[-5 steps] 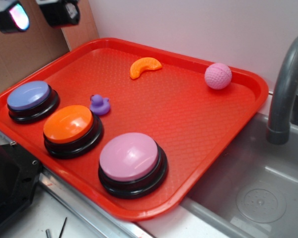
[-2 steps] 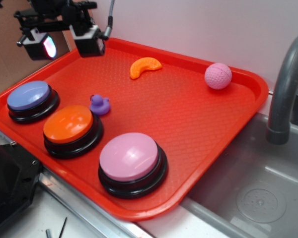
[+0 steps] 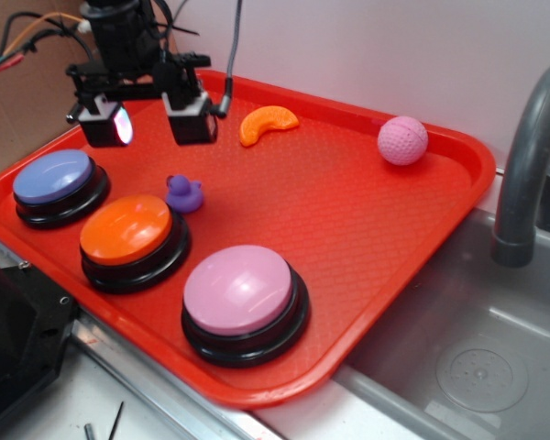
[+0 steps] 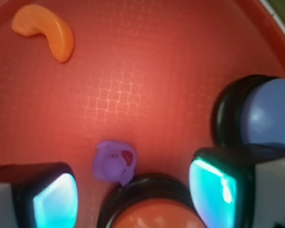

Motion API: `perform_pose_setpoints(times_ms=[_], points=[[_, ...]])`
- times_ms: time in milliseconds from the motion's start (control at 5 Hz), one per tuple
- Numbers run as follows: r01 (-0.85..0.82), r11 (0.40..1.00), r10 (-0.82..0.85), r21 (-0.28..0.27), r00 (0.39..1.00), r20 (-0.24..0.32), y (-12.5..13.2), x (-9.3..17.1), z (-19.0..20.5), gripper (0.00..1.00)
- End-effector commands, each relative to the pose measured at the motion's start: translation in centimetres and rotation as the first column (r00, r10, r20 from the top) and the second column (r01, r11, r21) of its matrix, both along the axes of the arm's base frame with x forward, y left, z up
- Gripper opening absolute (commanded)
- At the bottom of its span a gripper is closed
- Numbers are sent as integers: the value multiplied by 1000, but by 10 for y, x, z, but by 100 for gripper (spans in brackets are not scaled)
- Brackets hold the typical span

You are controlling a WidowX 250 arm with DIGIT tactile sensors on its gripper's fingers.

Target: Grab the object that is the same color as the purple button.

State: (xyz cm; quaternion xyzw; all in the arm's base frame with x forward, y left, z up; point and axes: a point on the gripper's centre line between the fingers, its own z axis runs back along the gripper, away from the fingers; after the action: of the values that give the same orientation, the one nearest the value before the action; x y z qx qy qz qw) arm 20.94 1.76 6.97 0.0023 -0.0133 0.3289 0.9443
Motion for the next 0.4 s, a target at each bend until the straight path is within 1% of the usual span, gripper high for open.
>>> perform_pose_setpoints(times_ms=[0,200], points=[[-3,998,2,65,1000,8,-2,5,-26,100],[23,997,-22,72,1000,-15,-8,4,-43,100]])
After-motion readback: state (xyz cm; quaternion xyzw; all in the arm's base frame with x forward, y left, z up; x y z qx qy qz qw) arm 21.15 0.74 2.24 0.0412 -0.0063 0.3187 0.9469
